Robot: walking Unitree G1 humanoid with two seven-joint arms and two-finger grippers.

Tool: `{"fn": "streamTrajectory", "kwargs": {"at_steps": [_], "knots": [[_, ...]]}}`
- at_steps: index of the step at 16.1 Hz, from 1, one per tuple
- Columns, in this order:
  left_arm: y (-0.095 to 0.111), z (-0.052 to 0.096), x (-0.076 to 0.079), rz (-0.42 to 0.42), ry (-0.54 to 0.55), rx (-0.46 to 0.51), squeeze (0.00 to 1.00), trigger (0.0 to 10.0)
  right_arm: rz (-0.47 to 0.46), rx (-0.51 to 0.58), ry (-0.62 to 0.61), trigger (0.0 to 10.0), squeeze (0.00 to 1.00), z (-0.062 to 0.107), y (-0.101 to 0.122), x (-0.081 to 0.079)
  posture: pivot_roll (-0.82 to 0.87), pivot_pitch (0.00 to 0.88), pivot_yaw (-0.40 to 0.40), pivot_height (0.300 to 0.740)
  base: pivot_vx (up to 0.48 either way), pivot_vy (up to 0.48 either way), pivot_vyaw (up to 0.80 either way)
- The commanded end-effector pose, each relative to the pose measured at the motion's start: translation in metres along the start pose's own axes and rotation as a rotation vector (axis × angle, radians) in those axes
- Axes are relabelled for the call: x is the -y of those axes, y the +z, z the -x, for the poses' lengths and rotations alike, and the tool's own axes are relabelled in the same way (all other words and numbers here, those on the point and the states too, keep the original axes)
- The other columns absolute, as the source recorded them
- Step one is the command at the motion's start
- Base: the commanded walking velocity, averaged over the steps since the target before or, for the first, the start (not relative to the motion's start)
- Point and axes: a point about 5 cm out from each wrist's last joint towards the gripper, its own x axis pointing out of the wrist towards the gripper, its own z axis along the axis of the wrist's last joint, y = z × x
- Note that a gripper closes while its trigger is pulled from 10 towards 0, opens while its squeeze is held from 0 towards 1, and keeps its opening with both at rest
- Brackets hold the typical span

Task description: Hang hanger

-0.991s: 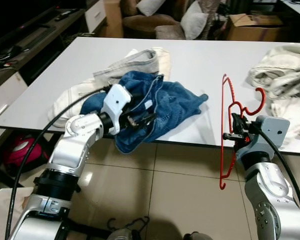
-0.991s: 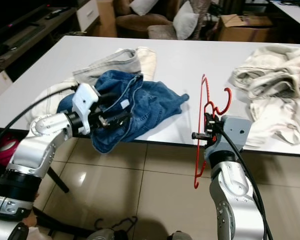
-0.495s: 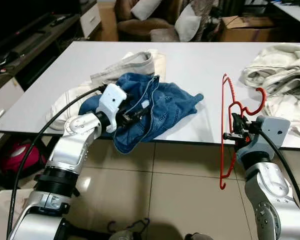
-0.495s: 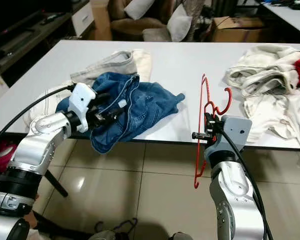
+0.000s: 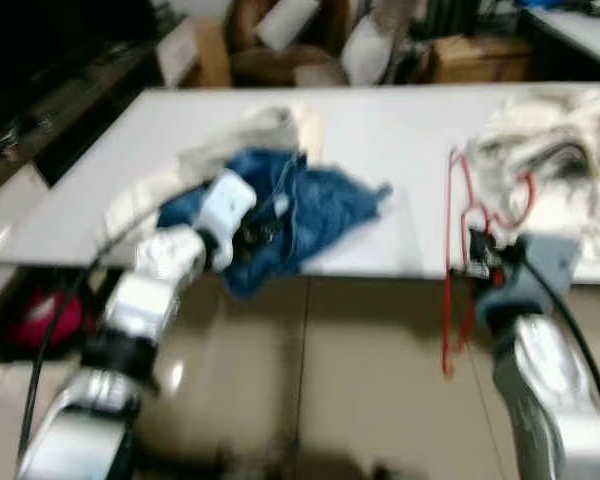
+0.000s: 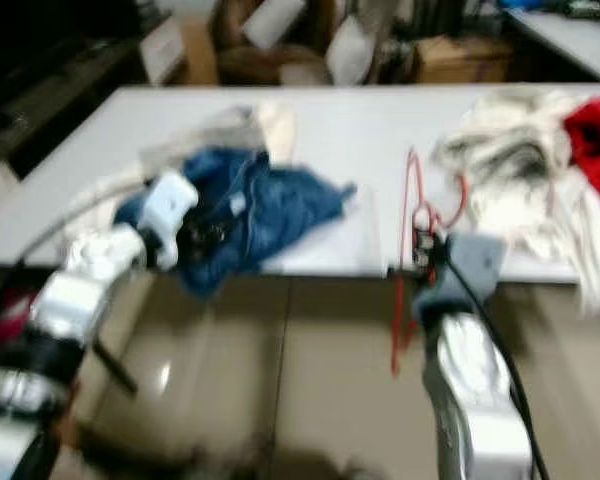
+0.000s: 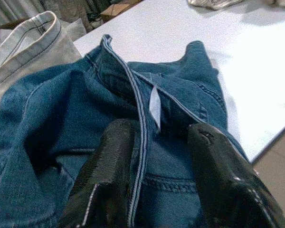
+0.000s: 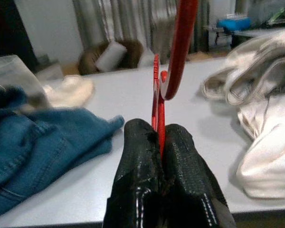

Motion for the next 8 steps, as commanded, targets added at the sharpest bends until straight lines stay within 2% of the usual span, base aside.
{"fn": "streamTrajectory", "kwargs": {"at_steps": [1, 4, 8], "knots": [[0.012, -0.006, -0.005, -0.01, 0.037, 0.038, 0.0, 0.0, -0.005, -0.005, -0.01, 10.0, 0.0, 0.002, -0.001, 0.002, -0.16, 0.0, 0.092, 0.74, 0.0, 0.0, 0.0], [0.012, -0.01, -0.006, -0.016, 0.055, 0.034, 0.0, 0.0, -0.003, -0.003, -0.012, 10.0, 0.0, 0.002, 0.0, 0.003, -0.17, 0.0, 0.093, 0.74, 0.0, 0.0, 0.0], [0.008, -0.019, -0.01, -0.072, 0.103, -0.014, 0.0, 0.0, 0.002, 0.0, -0.011, 10.0, 0.0, 0.001, 0.001, 0.004, -0.17, 0.0, 0.09, 0.74, 0.0, 0.0, 0.0]]}}
